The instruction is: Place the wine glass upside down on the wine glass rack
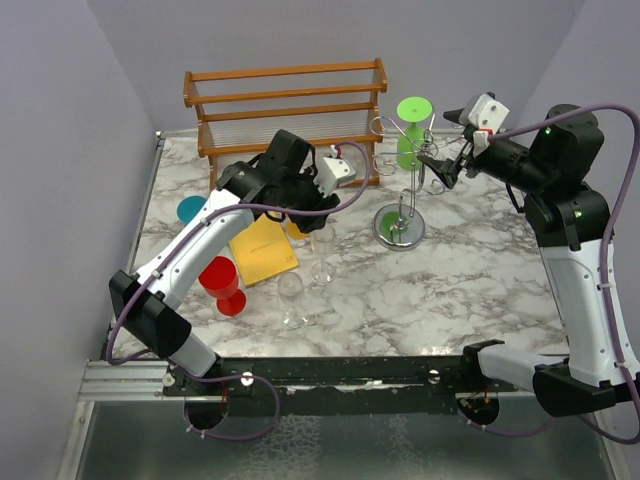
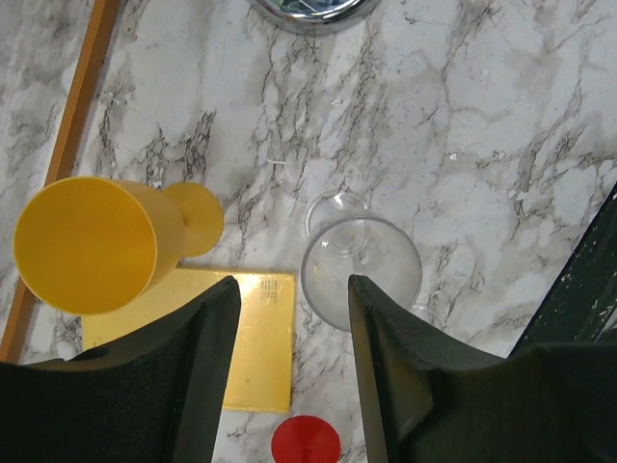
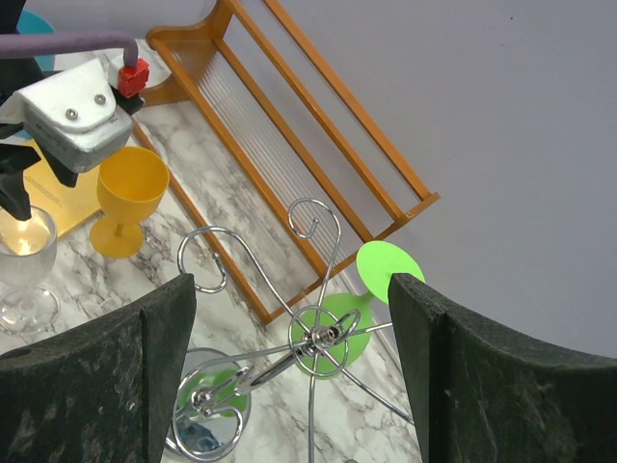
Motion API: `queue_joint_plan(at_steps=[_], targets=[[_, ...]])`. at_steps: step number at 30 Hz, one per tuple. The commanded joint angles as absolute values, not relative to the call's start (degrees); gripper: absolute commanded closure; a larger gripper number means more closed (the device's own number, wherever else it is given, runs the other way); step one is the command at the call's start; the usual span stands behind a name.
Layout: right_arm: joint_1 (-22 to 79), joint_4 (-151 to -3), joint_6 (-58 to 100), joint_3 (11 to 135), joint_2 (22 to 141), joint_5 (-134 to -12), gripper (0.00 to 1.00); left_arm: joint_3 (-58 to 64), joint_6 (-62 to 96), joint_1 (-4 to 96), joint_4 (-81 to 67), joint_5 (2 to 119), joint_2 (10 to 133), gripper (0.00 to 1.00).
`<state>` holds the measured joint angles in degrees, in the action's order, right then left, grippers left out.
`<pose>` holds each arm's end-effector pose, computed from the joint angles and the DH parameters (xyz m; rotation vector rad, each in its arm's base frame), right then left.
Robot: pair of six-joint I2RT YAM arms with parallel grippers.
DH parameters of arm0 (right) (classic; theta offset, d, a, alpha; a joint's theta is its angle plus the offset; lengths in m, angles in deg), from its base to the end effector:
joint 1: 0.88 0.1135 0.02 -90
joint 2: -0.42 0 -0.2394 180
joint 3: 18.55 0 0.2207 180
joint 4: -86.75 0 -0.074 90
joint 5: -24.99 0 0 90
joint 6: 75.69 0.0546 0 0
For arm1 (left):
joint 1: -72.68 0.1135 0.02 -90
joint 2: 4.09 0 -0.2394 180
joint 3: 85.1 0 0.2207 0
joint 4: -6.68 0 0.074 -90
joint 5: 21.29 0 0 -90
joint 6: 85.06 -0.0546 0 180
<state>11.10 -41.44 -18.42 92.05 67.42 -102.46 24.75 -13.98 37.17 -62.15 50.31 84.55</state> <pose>0.1911 0.0745 0.4693 -1.0586 1.3207 0.2882 0.2382 -0.1911 0.3397 1.2344 2.0701 -0.5201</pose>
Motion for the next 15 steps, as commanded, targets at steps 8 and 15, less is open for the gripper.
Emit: queue_joint_plan(at_steps=[8,15], targets=[[10.86,-42.00,-17.60,93.22,65.40,-102.07,0.20,26.47,-15.42,34.58,-63.94,54.26,87.31,0.56],[10.89,-42.47,-17.23,92.59,64.41,-101.41,0.21,26.38,-15.58,33.68,-64.80,55.92,89.37,0.71]])
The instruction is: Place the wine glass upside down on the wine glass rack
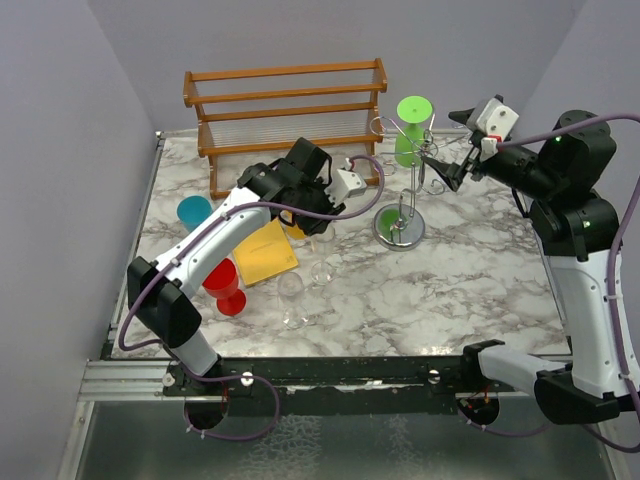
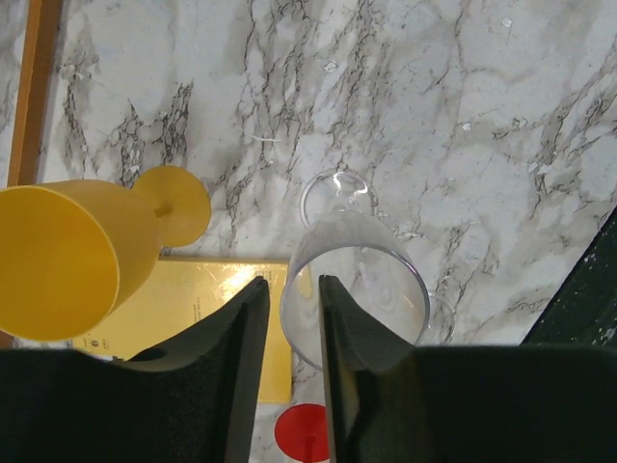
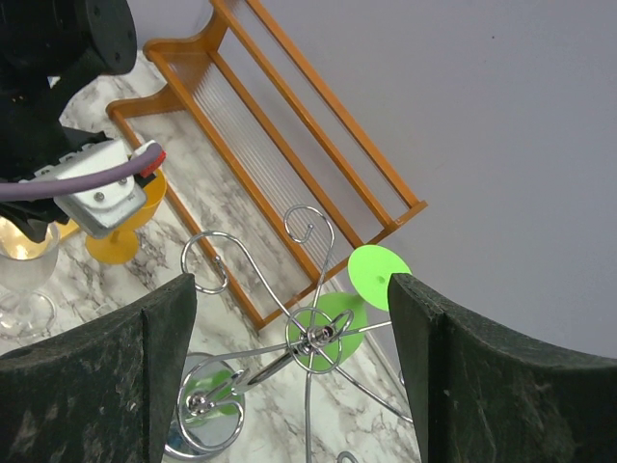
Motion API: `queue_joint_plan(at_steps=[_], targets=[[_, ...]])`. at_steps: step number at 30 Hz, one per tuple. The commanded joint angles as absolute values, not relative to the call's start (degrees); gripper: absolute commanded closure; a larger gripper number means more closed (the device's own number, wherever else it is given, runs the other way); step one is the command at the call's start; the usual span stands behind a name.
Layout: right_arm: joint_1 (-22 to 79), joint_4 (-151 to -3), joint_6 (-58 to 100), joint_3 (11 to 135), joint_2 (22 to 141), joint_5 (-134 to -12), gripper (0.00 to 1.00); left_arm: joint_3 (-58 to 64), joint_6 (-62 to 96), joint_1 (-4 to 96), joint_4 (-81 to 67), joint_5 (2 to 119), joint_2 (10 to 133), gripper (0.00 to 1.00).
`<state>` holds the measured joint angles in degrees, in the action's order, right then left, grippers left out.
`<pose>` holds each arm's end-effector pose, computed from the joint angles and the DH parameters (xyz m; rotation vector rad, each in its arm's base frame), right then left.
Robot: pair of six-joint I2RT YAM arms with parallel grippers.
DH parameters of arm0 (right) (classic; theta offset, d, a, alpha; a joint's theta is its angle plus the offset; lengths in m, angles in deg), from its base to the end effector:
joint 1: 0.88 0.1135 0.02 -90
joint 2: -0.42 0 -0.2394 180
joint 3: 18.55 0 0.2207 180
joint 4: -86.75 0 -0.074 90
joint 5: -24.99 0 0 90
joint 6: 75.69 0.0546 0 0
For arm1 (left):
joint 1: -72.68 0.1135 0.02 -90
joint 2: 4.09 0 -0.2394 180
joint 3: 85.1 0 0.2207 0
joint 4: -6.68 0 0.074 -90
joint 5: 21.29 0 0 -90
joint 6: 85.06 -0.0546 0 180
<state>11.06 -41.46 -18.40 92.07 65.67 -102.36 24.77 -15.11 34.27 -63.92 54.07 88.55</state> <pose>0.1805 0.0720 0.4748 -1.0521 1.2930 0.2734 0.2402 -0.2081 0.3162 1.3209 2.1417 -0.4516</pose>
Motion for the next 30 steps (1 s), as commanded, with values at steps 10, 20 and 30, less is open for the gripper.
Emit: queue_joint_plan(at_steps=[10,20,30], targets=[[10.85,-45.49,-14.01,93.26,66.33,-90.75,0.20,25.70,-17.53,33.42,-64.85,51.11,87.06,1.00],[10.89,-47.52,-11.51,89.78,67.34,-76.97,0.26,25.63,-17.63,33.49,-63.75,35.84,80.82,1.00],[10.81,-45.40,-7.39,86.34,64.43,-77.22,0.33,28.34,-8.38,36.49,-58.67,24.55,79.13,1.00]])
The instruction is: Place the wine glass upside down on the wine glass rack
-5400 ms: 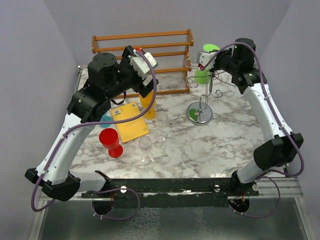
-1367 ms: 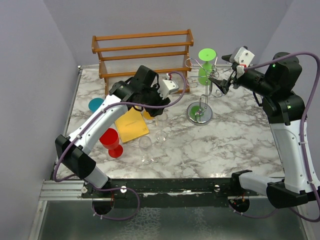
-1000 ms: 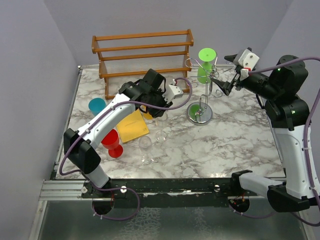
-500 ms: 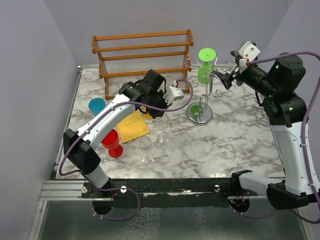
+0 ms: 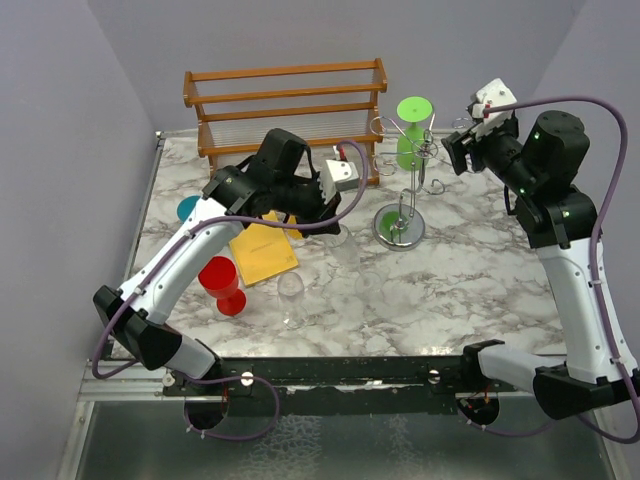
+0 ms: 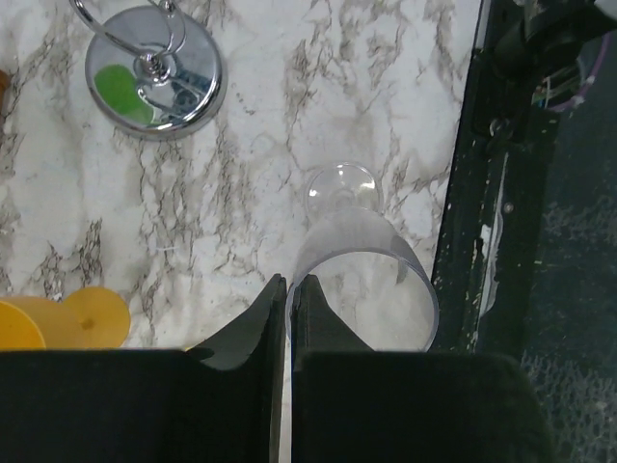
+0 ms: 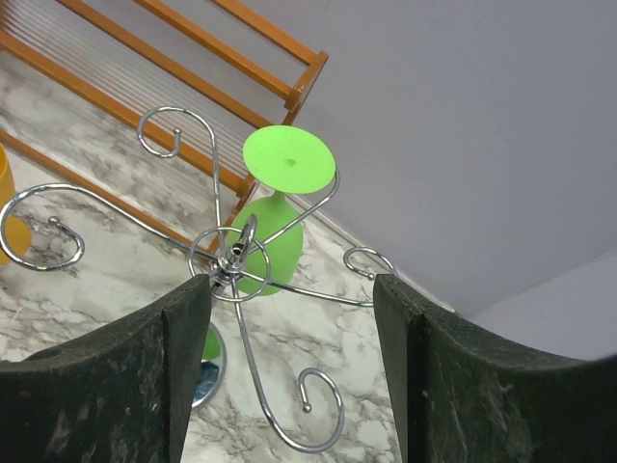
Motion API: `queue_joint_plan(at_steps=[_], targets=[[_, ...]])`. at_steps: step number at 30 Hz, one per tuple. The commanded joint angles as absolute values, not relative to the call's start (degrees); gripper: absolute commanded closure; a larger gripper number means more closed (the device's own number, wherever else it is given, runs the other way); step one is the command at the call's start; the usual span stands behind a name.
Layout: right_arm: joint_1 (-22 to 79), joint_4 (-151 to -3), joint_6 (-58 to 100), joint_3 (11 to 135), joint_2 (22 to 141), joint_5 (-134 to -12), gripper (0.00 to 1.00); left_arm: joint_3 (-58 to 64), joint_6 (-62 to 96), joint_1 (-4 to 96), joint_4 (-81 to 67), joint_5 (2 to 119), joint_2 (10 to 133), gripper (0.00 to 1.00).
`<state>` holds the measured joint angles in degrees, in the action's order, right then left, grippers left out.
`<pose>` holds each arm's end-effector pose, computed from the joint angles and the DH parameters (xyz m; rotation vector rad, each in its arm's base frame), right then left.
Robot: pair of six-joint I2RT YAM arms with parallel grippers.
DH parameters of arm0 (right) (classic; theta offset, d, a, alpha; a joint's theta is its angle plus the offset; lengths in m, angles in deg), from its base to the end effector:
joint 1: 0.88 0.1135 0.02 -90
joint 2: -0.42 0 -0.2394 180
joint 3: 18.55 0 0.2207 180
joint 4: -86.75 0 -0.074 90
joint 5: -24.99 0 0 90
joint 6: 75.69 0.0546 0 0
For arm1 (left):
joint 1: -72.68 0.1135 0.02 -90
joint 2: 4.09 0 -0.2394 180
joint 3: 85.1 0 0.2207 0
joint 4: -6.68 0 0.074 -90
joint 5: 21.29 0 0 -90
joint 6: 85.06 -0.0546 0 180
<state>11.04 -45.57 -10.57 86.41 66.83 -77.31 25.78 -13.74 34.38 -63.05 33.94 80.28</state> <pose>0.2153 0.0573 0.4502 -0.6925 1.5815 0.0187 0.2009 -0.1984 0.3689 1.3677 1.8686 -0.8771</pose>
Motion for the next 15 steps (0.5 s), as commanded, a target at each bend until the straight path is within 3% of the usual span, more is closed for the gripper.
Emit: queue_joint_plan(at_steps=[1,9,15], targets=[[10.79,-45.35,-6.79,86.05,64.21,-78.35,0.33,28.85,-6.87,37.09,-58.24,23.48,79.51,1.00],[7.50,-43.02,-1.60,88.29,64.38,-92.82,0.33,28.76,0.84,37.96,-49.05,21.14,72.92,1.00],[6.71,-43.08,2.85,89.51,64.44,-100.73,0.37,32.85,5.13,38.29,-42.92,27.84,67.67,1.00]])
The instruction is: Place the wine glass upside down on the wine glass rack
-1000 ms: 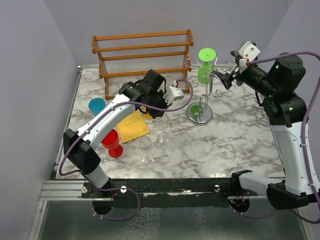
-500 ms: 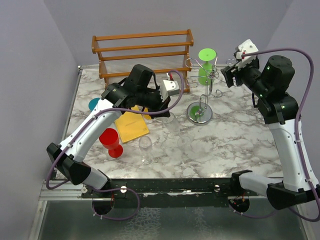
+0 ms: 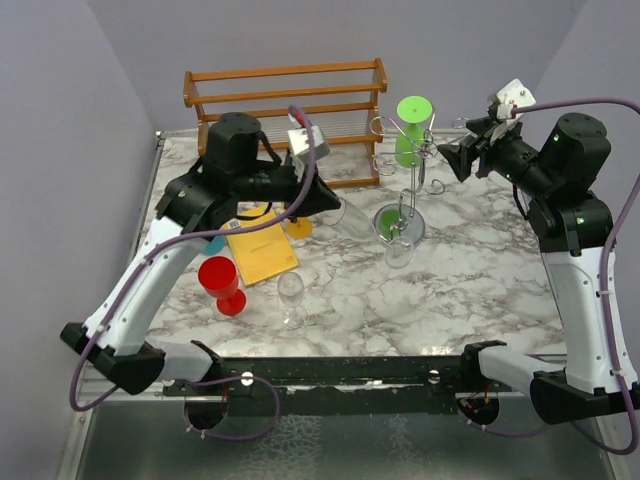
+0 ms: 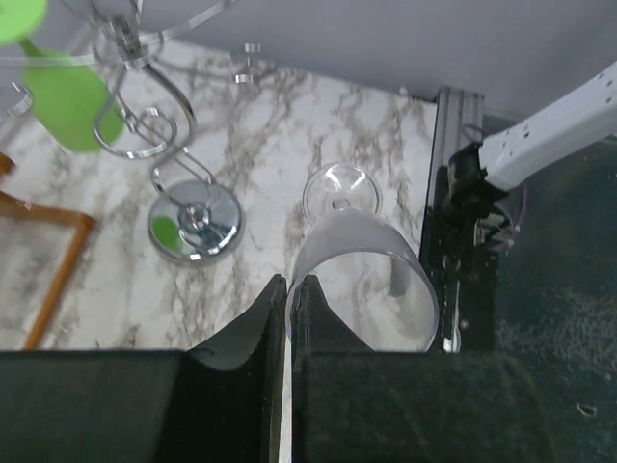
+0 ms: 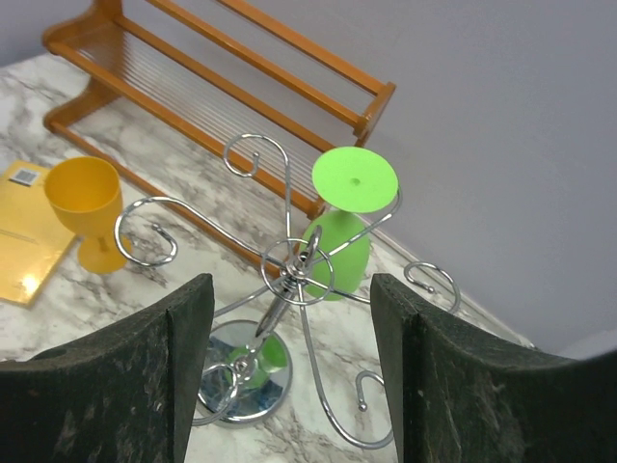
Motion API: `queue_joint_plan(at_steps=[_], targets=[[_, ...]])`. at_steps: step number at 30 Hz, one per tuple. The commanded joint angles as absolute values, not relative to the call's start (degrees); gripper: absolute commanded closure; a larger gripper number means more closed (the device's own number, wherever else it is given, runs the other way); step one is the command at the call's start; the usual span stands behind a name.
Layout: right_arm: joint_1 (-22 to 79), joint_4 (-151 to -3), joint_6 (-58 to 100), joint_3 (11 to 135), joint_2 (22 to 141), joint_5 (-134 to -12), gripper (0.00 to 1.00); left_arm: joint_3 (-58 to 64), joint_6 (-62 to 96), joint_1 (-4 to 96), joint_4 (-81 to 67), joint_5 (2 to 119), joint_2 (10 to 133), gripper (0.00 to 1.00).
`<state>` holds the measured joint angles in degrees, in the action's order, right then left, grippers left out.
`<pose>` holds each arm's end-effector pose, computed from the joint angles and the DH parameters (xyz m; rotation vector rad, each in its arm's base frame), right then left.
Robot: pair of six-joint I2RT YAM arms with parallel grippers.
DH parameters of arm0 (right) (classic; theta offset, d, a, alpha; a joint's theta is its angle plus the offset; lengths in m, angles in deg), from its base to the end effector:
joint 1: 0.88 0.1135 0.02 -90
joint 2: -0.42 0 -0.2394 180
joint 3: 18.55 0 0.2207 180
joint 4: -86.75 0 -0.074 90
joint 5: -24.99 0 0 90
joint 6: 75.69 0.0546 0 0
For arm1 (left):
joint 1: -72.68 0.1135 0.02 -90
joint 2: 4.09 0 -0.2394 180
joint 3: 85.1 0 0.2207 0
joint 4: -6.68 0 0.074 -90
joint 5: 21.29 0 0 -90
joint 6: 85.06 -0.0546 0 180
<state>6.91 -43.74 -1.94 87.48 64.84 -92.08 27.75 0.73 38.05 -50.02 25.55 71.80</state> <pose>0.1979 0.0521 0.4591 -0.6885 1.5566 0.2929 0.1805 -0.1700 0.4399 1.1251 1.6086 -1.0709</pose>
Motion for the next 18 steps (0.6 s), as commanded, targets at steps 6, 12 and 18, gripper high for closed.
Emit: queue_joint_plan(at_steps=[6,12,18], targets=[[6.76,-45.65,9.39,90.59,65.18,-104.99,0.39,40.02,8.70,39.50,-41.93,35.92,67.40,1.00],[6.76,-48.94,16.55,97.76,69.28,-102.87,0.42,45.92,10.71,41.00,-39.12,46.61,70.35,1.00],[6.76,-51.53,22.83,100.74,72.90,-104.61,0.43,49.46,12.44,41.02,-35.61,49.05,73.79,1.00]])
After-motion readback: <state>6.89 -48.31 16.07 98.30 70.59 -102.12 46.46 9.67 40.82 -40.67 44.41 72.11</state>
